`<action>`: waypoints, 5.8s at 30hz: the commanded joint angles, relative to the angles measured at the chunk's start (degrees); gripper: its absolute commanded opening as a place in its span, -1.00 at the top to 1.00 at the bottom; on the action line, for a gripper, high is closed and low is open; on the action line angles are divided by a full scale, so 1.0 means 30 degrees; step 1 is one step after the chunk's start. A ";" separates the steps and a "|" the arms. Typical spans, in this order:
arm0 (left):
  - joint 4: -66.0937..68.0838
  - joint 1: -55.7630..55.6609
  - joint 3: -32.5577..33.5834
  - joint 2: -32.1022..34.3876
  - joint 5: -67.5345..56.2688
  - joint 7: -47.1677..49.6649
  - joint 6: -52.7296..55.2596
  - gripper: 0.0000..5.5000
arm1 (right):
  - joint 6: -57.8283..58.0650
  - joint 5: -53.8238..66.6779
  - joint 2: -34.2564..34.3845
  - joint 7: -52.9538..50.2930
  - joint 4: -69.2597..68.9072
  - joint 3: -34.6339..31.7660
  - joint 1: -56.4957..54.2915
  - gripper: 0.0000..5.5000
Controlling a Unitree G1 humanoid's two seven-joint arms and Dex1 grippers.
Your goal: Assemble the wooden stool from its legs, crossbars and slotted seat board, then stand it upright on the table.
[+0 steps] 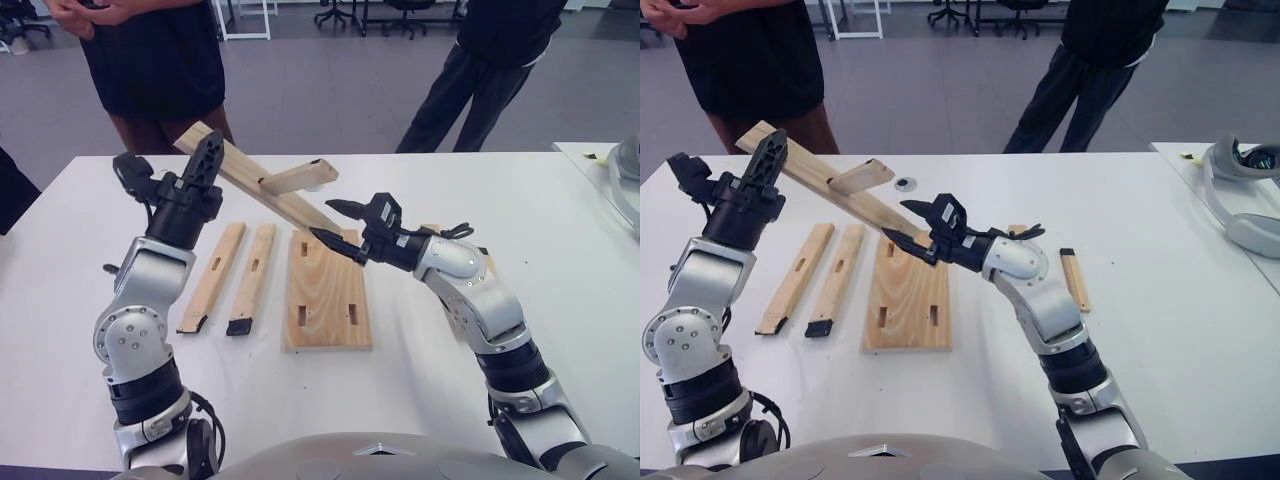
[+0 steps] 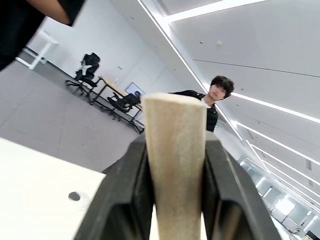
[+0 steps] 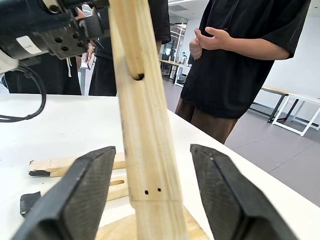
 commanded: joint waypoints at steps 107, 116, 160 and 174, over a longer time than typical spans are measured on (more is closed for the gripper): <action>-0.8137 -0.1562 -0.1383 1.3339 -0.6609 1.1129 -0.3422 -0.60 | -0.3546 -1.0319 -0.0294 -0.5581 1.1606 0.0509 0.0739 -0.42; -0.0643 0.6853 -0.3803 1.0702 -0.0495 0.2839 -0.0453 -0.60 | -0.6626 -0.7779 -0.0149 -0.5262 0.9701 -0.1684 -0.0006 -0.42; -0.3804 0.5935 -0.2250 0.3319 0.7155 0.0455 0.1294 0.24 | -0.5665 -1.2392 -0.0464 -0.1573 1.6087 0.3581 -0.4111 -0.42; 0.0564 -0.0694 -0.2740 0.9394 1.0128 -0.7410 -0.0784 0.24 | -0.3402 0.0488 0.1840 -0.0620 1.7558 -0.6830 -1.2589 -0.42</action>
